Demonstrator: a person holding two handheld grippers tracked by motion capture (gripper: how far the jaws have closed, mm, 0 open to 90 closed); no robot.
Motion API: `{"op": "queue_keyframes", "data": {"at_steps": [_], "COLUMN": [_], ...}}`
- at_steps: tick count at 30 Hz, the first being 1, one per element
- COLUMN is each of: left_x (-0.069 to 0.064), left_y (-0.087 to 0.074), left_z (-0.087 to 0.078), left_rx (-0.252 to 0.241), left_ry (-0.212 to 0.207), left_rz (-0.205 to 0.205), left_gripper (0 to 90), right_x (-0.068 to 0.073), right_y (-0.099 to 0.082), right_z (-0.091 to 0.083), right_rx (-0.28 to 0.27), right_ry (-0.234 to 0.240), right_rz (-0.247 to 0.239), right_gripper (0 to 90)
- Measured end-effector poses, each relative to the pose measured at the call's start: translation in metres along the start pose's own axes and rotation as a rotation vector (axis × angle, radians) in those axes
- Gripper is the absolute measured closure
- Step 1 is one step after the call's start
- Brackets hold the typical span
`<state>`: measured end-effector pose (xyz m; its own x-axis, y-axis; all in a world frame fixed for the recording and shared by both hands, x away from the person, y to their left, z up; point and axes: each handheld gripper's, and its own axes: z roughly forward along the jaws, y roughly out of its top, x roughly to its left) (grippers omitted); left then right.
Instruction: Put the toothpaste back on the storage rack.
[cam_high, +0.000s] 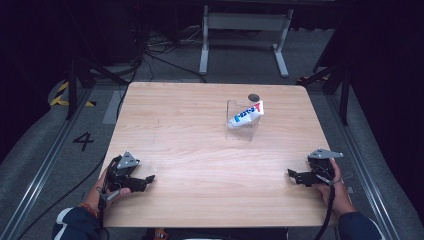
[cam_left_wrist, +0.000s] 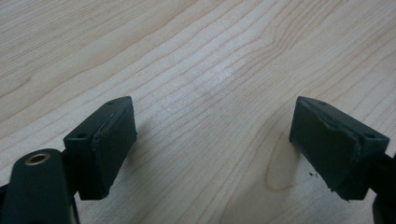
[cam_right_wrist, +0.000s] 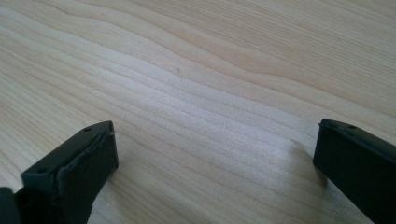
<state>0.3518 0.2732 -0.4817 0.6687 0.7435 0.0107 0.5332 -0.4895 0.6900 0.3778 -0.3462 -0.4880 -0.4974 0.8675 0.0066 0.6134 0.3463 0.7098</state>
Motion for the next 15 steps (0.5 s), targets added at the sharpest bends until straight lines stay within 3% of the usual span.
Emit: {"op": "queue_keyframes", "data": {"at_steps": [13, 15], "left_x": [-0.0005, -0.0017], "left_y": [0.0001, -0.0003], "left_z": [0.0005, 0.0005], "left_rx": [-0.001, 0.003], "left_ry": [0.000, -0.003], "left_rz": [-0.011, -0.030], "left_gripper": [14.2, 14.0], "right_x": [-0.0001, -0.0001], "right_y": [0.0001, 0.0001], "right_z": [0.0000, 0.0000], "right_rx": [0.000, 0.000], "right_ry": [0.001, 0.001], "right_rz": [-0.001, -0.001], "right_gripper": [0.0, 0.0]}}
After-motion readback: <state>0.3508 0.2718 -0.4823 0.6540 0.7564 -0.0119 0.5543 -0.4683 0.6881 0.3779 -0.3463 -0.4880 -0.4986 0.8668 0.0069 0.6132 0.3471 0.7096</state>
